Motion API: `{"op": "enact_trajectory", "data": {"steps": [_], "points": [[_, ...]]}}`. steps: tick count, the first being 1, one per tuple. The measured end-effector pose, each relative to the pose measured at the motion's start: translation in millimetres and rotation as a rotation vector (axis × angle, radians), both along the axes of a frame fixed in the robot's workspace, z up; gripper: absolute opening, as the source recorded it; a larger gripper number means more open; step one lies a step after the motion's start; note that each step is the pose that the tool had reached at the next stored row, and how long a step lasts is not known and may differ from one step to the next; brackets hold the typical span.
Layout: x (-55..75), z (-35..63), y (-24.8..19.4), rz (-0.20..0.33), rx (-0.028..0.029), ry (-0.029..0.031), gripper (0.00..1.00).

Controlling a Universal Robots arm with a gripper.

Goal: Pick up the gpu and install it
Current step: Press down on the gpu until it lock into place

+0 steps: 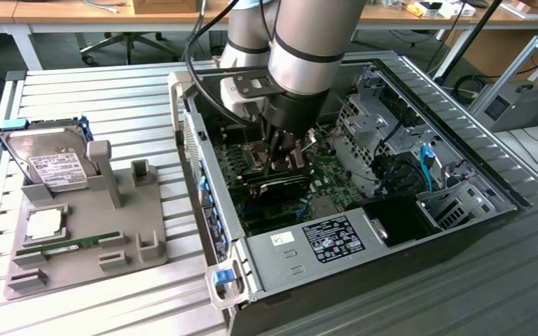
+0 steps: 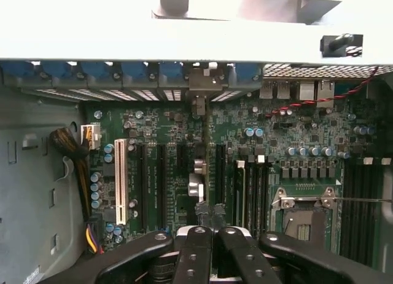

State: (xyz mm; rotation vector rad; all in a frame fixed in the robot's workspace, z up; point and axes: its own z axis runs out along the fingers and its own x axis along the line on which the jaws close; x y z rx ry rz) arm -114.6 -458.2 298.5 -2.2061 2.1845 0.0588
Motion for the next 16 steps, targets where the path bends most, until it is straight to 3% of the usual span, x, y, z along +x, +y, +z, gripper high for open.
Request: {"op": "enact_trajectory", "data": {"steps": [7,16], "points": [[-6.8,-10.0,4.4,0.000,0.0000,0.0000,0.11],[-6.8,-22.0,4.7,0.000,0.0001,0.0000,0.11]]}}
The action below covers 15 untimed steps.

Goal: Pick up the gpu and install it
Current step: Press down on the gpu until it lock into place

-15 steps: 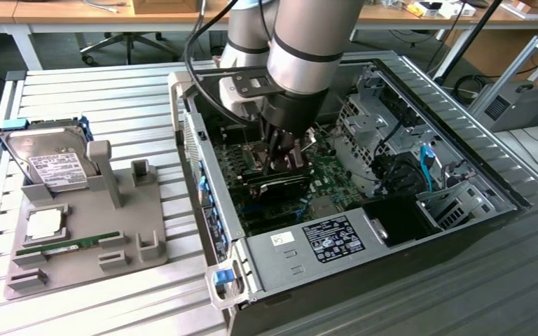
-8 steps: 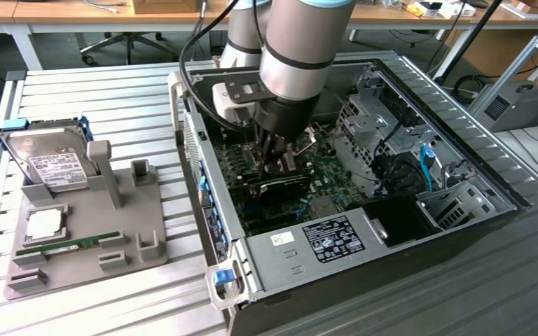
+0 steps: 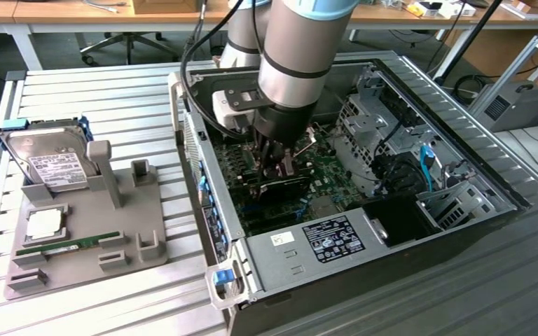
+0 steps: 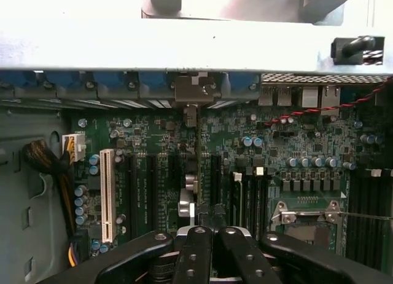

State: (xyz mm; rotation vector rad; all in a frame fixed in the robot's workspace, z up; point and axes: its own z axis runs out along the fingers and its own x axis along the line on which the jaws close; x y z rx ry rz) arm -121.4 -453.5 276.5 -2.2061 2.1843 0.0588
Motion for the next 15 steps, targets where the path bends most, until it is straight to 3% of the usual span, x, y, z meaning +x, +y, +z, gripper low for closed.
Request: {"op": "enact_trajectory", "data": {"steps": [15], "points": [[-5.1,-4.0,-2.6,0.000,-0.0003,0.0002,0.11]]}}
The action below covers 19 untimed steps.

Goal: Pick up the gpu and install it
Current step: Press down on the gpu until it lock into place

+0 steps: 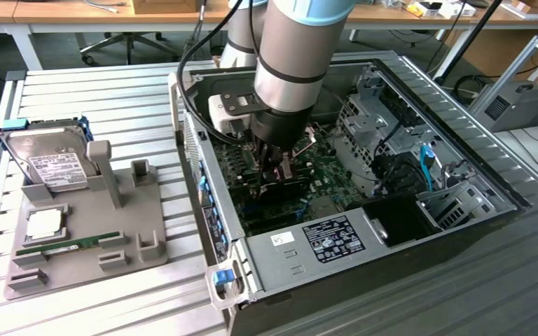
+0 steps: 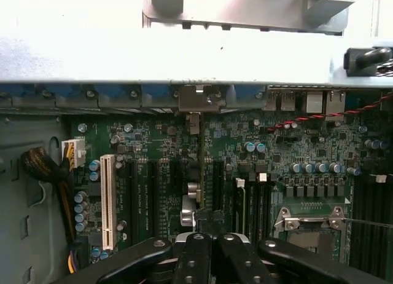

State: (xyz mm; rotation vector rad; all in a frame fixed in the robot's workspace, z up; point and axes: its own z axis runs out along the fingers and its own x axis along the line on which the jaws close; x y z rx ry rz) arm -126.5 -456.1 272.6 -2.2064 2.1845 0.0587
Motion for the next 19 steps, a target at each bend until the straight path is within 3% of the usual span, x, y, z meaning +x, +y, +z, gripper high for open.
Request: {"op": "enact_trajectory", "data": {"steps": [13,19], "points": [[-1.7,0.7,0.1,0.000,0.0007,-0.0003,0.11],[-1.6,30.9,0.1,0.000,0.0002,-0.0001,0.11]]}}
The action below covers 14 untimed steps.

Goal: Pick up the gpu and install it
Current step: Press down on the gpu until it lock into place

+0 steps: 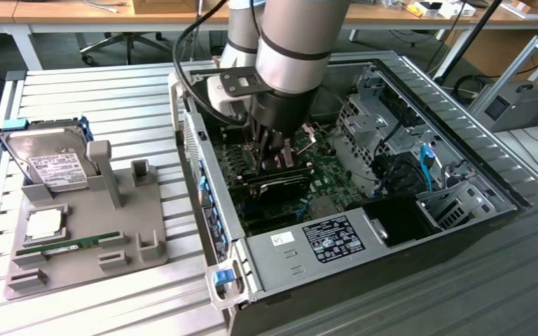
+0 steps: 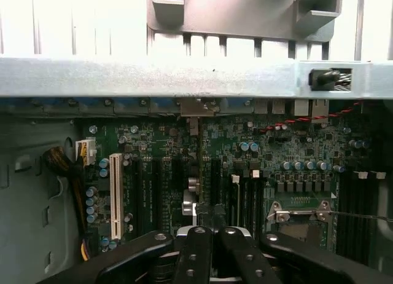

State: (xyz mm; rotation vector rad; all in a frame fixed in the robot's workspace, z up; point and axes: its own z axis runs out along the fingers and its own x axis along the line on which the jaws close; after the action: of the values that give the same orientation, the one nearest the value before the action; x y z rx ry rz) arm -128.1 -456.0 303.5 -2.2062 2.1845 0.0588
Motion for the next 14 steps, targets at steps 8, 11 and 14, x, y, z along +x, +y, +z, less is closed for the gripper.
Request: {"op": "enact_trajectory", "data": {"steps": [8,11,14], "points": [[0.0,28.1,0.2,0.000,0.0002,-0.0007,0.11],[0.0,28.2,0.2,0.000,-0.0005,-0.0006,0.11],[0.0,28.2,0.4,0.000,-0.0029,-0.0006,0.11]]}}
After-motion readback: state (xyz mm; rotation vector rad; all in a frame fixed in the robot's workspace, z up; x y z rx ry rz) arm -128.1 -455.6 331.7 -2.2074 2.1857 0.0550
